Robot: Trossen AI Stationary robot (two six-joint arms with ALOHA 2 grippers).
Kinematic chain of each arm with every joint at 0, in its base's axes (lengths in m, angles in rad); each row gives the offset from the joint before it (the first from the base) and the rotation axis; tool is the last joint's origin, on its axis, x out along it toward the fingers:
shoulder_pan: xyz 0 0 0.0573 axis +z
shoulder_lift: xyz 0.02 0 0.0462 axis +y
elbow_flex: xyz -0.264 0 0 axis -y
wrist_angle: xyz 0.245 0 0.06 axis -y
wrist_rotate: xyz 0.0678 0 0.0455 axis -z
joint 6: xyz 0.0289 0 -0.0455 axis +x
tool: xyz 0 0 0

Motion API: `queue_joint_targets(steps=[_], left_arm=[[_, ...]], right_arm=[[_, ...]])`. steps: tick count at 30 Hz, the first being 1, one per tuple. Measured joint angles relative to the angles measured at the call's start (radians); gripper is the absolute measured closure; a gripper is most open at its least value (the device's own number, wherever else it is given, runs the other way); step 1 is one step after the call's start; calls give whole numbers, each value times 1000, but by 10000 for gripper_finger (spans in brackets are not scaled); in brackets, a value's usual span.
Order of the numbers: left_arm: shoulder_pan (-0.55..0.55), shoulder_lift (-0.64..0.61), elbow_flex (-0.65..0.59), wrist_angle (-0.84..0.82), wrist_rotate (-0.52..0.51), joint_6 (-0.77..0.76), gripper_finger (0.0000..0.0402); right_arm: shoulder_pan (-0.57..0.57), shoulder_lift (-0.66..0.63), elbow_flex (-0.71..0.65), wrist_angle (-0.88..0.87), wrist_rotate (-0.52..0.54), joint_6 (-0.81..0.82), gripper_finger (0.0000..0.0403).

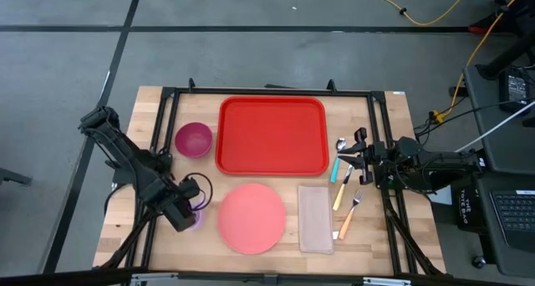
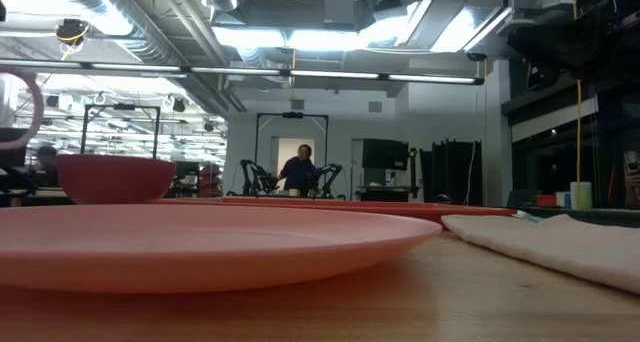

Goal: Set up tray
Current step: Put the purple mug on the top left of the red tray

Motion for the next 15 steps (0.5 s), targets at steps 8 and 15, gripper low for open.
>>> queue_joint_targets(steps=[8,15], left_arm=[[57,0,23,-50,-53,105,399],[178,0,23,-49,-53,272,399]], right_arm=[[0,0,0,-2,0,110,336],[0,0,0,-5,13,79,336]])
